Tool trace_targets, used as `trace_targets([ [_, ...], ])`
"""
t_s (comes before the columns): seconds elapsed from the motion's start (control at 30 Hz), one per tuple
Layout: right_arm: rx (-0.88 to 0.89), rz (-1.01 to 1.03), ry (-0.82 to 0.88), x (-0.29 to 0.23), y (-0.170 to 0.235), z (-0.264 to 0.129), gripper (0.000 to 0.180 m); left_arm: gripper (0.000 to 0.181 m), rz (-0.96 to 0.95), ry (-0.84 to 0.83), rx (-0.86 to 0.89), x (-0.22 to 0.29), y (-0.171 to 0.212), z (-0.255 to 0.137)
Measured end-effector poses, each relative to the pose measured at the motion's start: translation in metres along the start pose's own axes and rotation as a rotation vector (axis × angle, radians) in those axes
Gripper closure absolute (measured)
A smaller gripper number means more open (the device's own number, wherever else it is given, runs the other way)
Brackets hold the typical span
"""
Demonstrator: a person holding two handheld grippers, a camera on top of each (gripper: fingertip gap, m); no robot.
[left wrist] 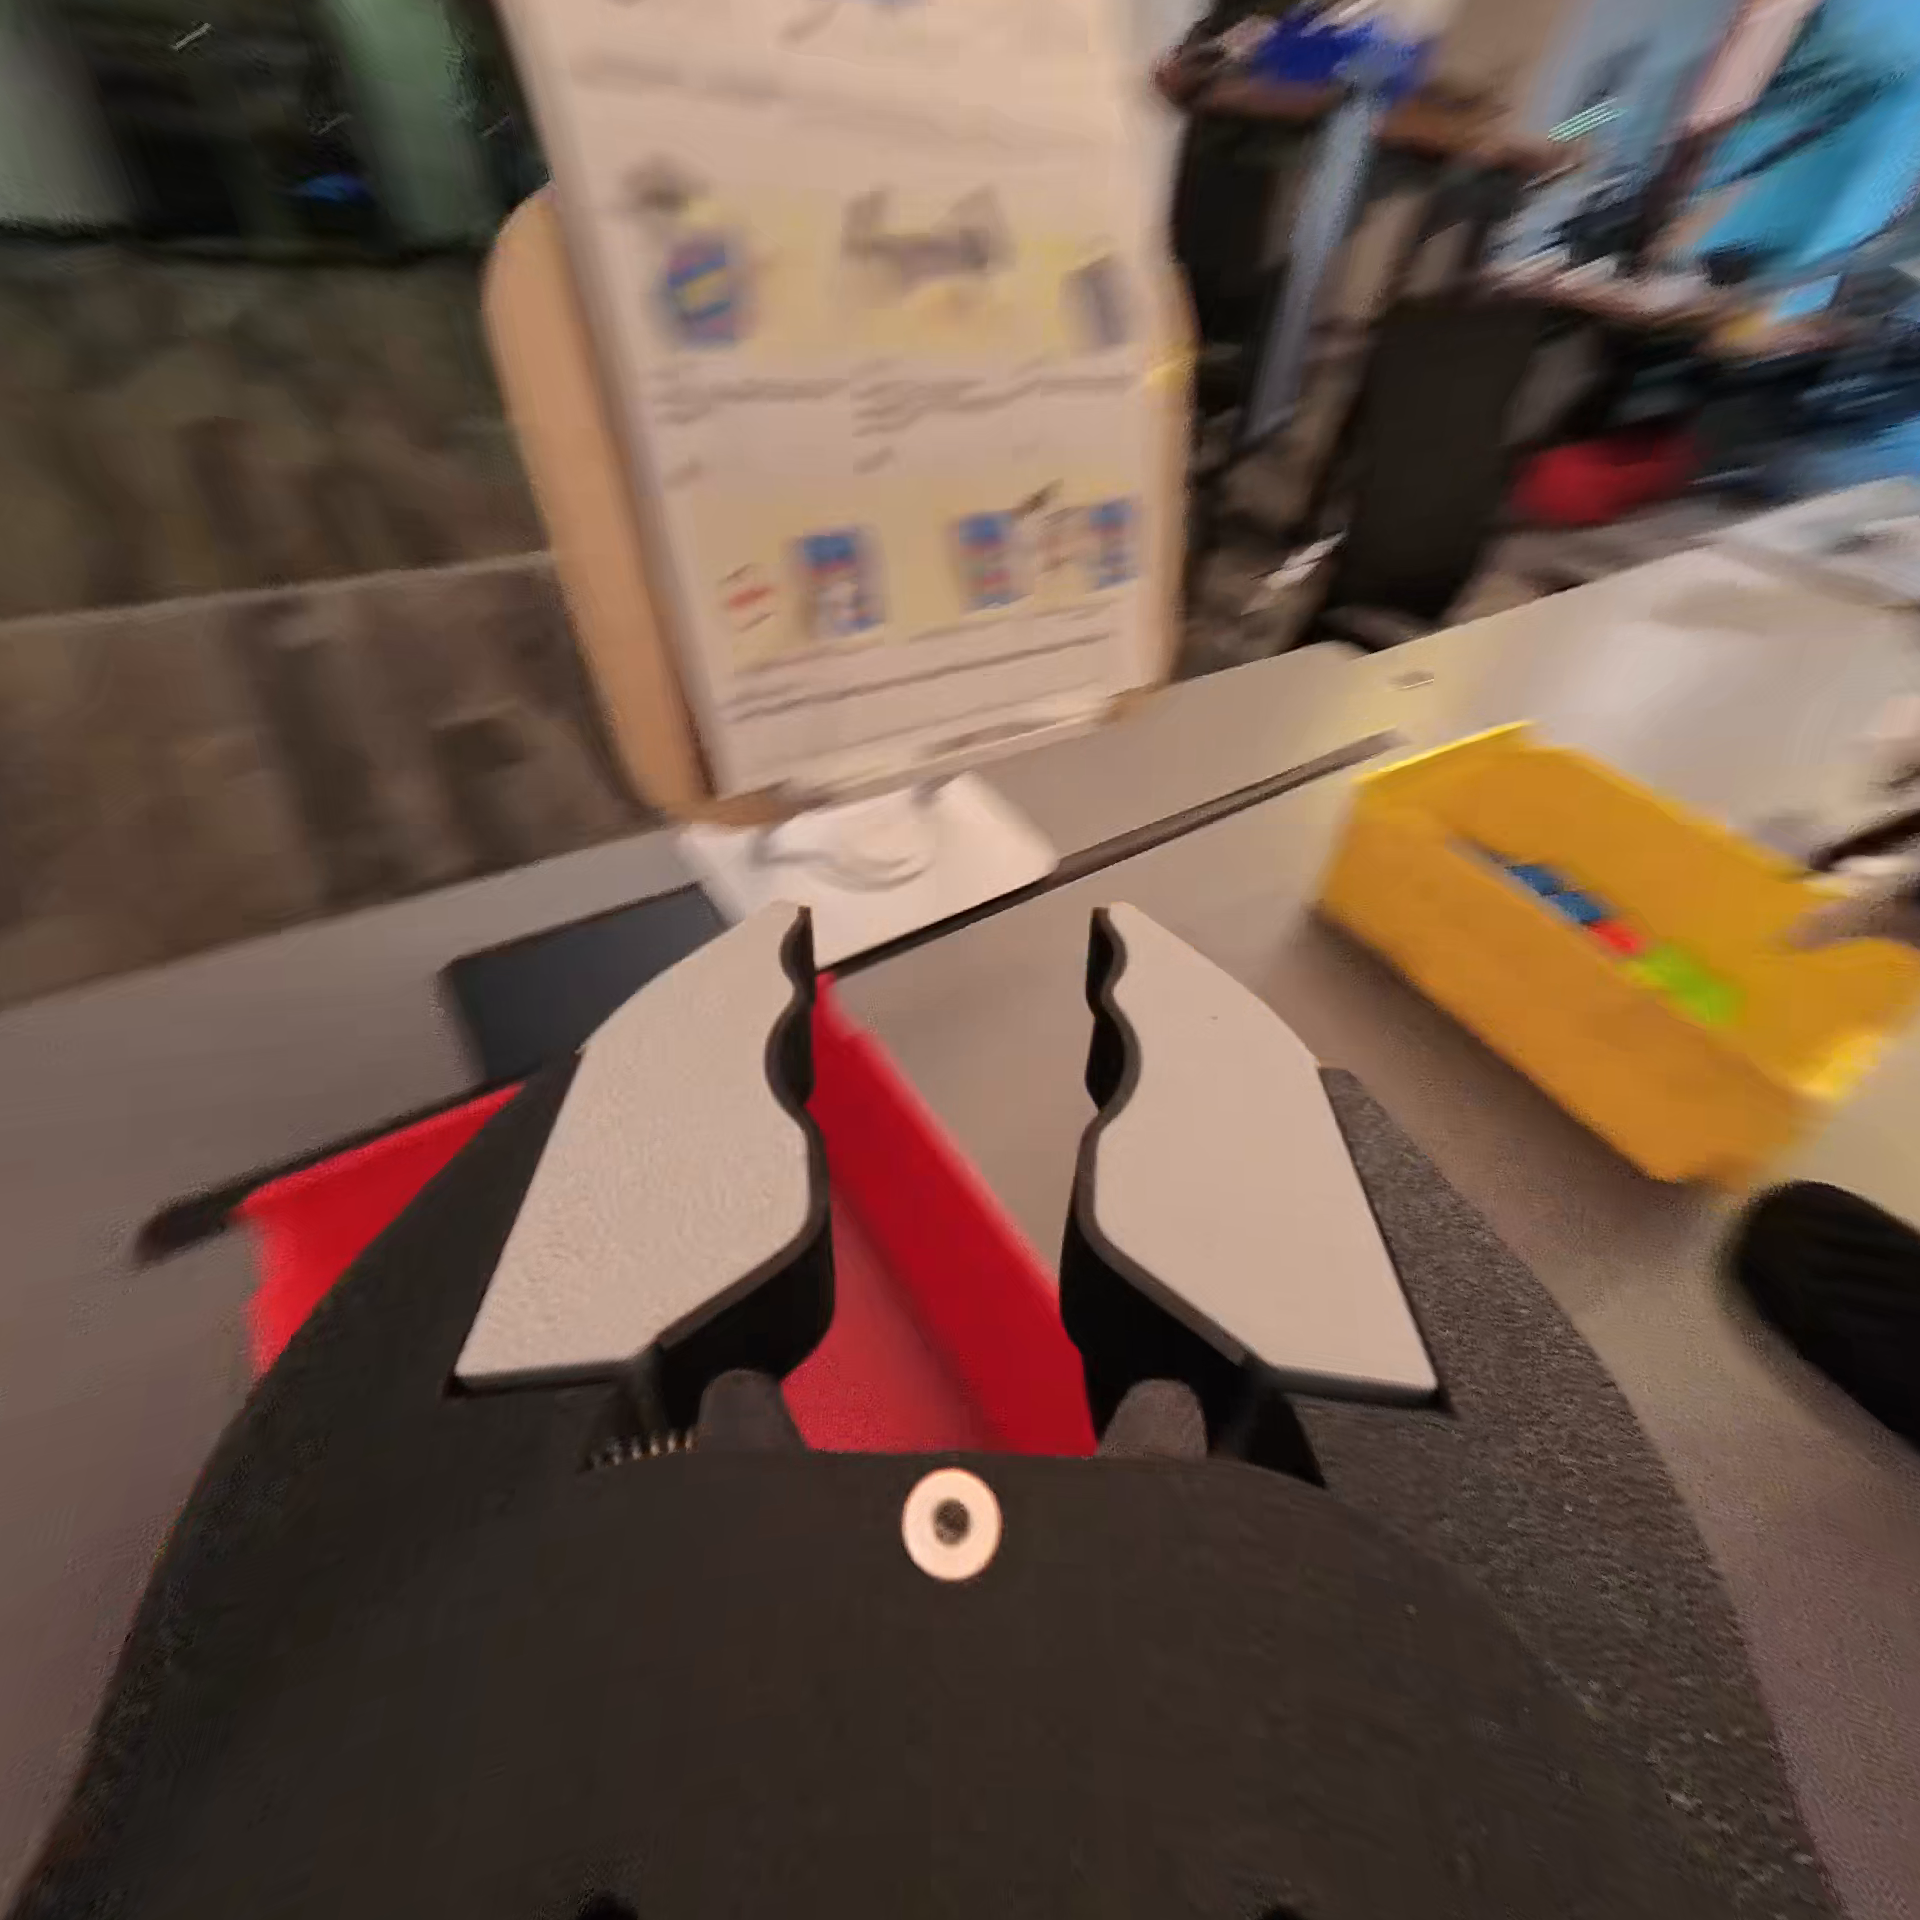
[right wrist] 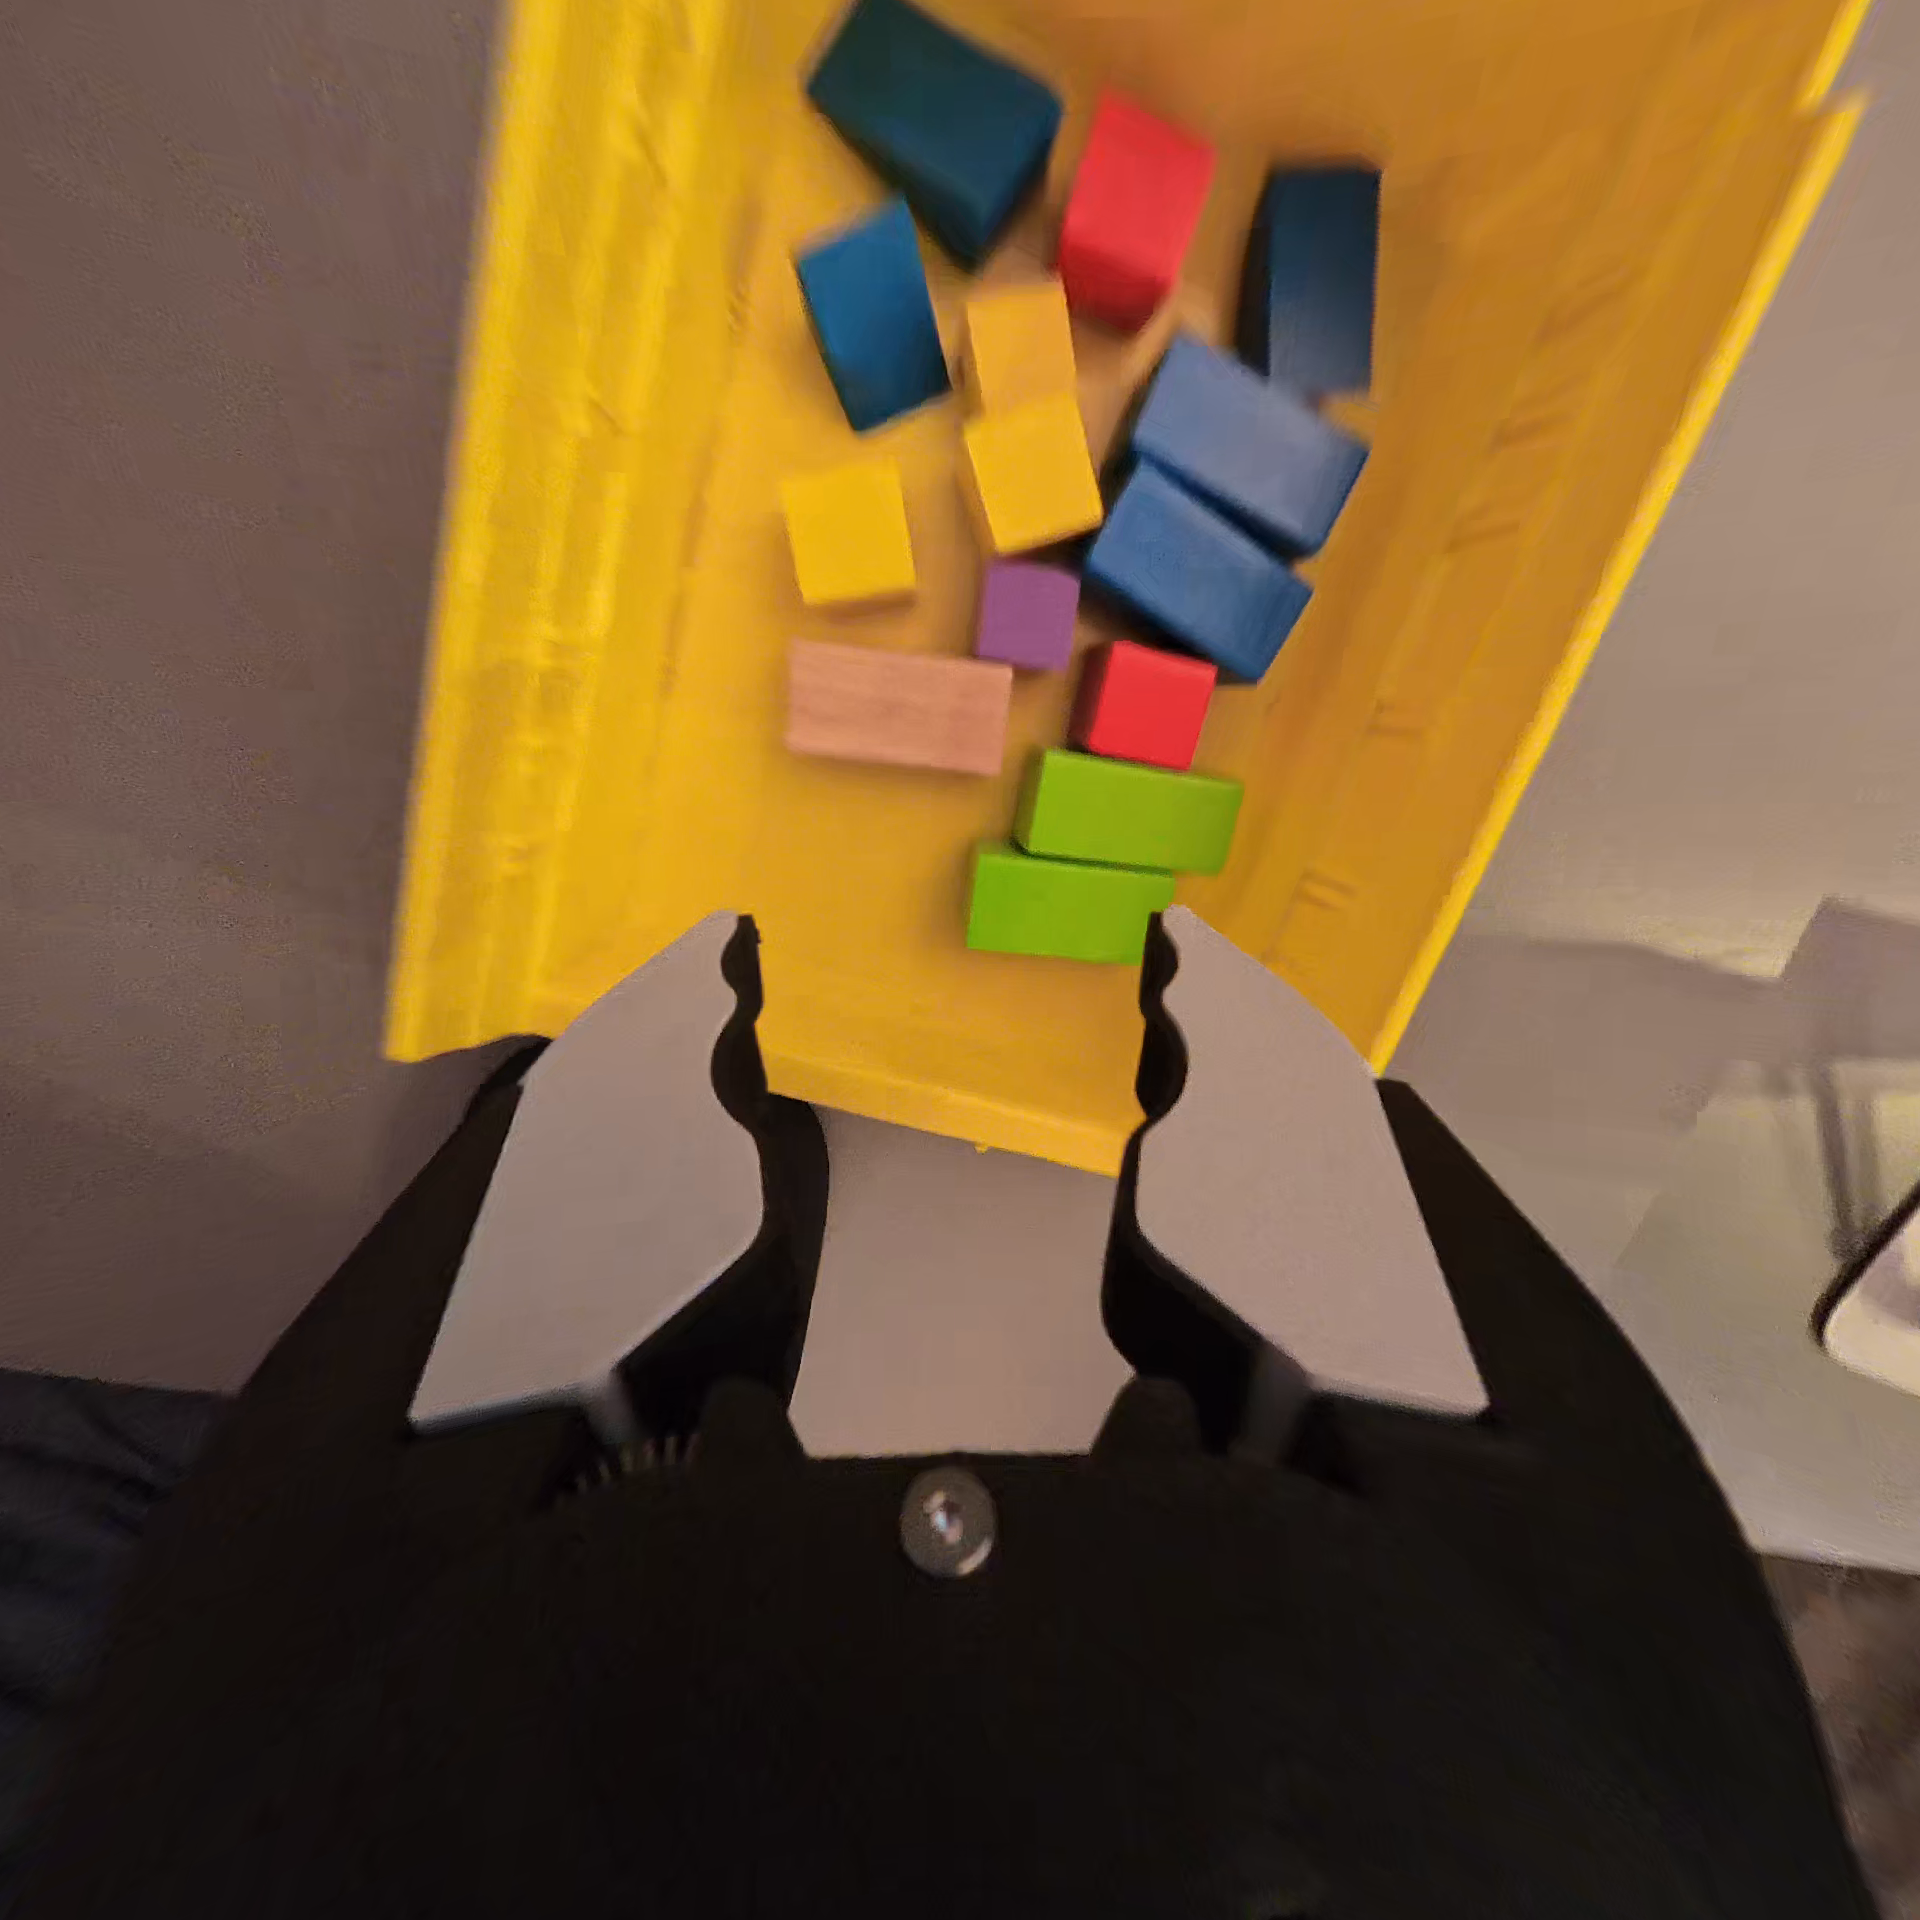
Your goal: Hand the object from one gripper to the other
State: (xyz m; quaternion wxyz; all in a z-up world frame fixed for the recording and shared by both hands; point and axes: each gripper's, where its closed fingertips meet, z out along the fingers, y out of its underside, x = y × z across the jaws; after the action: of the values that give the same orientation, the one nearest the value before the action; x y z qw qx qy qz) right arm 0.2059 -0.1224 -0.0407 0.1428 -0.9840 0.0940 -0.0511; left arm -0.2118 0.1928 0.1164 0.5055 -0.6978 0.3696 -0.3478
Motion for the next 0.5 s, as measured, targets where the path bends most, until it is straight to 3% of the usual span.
trace_targets([
  [0.13,0.138,-0.062,0.022,-0.013,-0.024,-0.02,0.11,0.136,0.031,-0.151,-0.258,-0.058,0.059,0.025],
  [0.3,0.147,-0.104,0.043,-0.016,-0.029,-0.019,0.111,0.143,0.126,-0.306,-0.529,-0.112,0.132,0.06],
  [0.5,0.12,-0.088,0.051,-0.01,-0.025,-0.015,0.111,0.146,0.185,-0.436,-0.625,-0.147,0.171,0.076],
])
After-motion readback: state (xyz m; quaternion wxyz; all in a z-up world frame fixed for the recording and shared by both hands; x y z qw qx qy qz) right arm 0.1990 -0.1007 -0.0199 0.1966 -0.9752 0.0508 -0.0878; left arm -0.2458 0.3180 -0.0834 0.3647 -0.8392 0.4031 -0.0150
